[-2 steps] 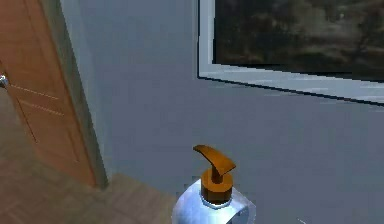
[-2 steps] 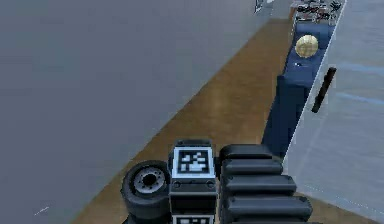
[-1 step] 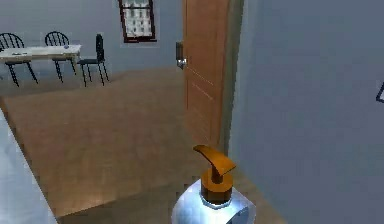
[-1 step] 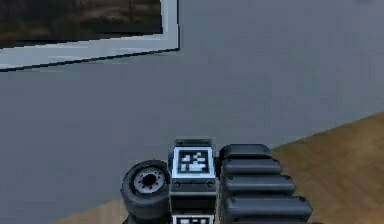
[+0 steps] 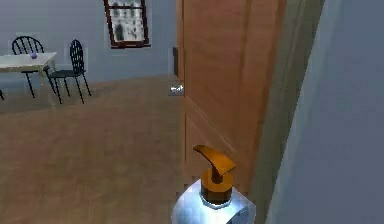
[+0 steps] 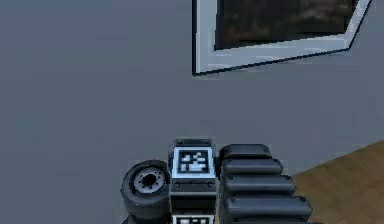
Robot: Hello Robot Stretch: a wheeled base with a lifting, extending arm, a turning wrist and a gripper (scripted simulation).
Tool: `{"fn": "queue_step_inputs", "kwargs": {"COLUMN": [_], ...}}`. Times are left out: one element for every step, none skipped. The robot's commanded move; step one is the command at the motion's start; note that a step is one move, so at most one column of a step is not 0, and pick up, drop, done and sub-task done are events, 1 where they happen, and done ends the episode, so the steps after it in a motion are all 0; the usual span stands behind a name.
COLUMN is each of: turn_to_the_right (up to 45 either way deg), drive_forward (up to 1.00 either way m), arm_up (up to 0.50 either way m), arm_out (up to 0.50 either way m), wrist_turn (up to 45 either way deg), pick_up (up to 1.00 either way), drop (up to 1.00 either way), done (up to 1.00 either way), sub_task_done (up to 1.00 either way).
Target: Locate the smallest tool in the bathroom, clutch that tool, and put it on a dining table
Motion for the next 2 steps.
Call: {"fn": "queue_step_inputs", "kwargs": {"turn_to_the_right": [-42.0,0.0], "drive_forward": [0.0,1.0], "arm_up": [0.0,0.0], "arm_out": [0.0,0.0], "wrist_turn": [0.0,0.0], "pick_up": [0.0,0.0], "drop": [0.0,0.0], "done": [0.0,0.0], "sub_task_done": [0.0,0.0]}}
